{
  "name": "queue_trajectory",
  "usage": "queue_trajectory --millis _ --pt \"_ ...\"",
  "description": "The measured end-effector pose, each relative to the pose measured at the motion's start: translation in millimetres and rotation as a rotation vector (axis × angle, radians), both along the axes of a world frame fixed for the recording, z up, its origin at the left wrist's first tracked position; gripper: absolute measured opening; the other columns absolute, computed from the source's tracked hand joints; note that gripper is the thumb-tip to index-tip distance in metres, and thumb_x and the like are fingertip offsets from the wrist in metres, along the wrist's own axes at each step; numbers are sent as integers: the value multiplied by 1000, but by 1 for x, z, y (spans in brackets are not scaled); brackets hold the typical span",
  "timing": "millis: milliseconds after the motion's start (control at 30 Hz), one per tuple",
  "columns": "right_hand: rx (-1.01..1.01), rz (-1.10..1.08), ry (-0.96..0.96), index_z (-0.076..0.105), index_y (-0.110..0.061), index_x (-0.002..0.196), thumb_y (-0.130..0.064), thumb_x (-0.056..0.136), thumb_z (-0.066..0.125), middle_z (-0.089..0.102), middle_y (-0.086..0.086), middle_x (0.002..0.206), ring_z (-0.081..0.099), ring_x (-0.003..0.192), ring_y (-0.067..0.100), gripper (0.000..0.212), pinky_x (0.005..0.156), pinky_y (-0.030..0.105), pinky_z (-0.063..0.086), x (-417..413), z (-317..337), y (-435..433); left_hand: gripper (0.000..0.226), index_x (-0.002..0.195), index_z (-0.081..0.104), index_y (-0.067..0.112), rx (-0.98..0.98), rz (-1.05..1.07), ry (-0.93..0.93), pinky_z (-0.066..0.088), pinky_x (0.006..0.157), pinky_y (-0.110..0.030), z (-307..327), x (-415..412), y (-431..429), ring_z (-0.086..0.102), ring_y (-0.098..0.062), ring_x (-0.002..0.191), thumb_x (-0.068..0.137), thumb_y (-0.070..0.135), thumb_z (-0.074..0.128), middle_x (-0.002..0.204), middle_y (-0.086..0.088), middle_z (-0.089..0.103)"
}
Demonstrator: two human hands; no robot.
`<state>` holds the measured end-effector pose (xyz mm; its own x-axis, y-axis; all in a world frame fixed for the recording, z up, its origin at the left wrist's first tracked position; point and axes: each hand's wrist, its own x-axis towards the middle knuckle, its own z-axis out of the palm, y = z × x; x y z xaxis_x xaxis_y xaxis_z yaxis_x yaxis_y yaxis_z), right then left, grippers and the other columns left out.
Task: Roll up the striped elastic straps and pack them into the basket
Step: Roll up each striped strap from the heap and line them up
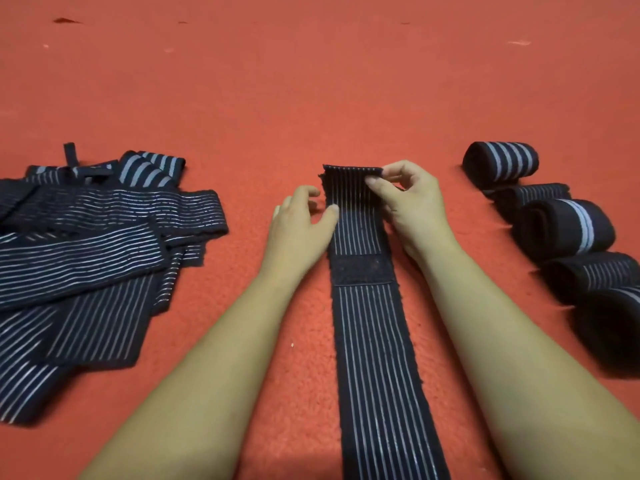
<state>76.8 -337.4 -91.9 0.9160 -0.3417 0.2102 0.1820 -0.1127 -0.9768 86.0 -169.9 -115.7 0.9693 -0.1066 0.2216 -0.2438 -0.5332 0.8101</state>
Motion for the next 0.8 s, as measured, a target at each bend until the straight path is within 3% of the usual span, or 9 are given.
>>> queue_trajectory --millis 67,233,333,500,633,800 --pt "49 28 -16 60 -21 79 -6 88 72 63 -5 79 56 71 9 20 61 21 43 -5 2 4 25 119 60 27 -184 -64 41 49 99 -38 2 1 2 65 -17 102 94 31 58 103 4 69" --pt "186 67 -22 62 -19 83 -8 88 71 64 3 83 59 82 22 15 69 30 49 -12 4 10 27 112 66 27 -527 -99 36 50 92 -28 10 1 8 65 -6 99 100 9 50 105 7 71" --pt "198 68 -15 64 -19 85 -17 92 68 65 4 82 60 74 17 8 69 30 49 -15 6 12 27 108 69 20 -620 -89 51 48 84 -18 14 0 9 63 3 91 100 2 51 101 10 71" --pt "259 157 -1 64 -9 90 -5 98 56 66 2 77 60 63 9 13 60 21 48 -20 13 12 25 101 72 21 -733 -3 94 51 77 -22 11 3 12 64 -6 82 97 2 57 94 7 75" --pt "85 147 1 65 -7 86 -10 93 62 62 5 78 56 73 16 8 69 29 46 -20 10 16 17 102 71 18 -818 35 124 52 75 -26 11 6 13 65 -11 79 97 6 59 89 2 75" --pt "53 51 -1 62 -14 77 -25 84 67 60 9 79 53 75 20 14 72 36 43 -20 7 20 15 102 70 15 -849 -92 122 53 73 -22 17 -1 10 68 -7 77 98 5 58 83 4 76"
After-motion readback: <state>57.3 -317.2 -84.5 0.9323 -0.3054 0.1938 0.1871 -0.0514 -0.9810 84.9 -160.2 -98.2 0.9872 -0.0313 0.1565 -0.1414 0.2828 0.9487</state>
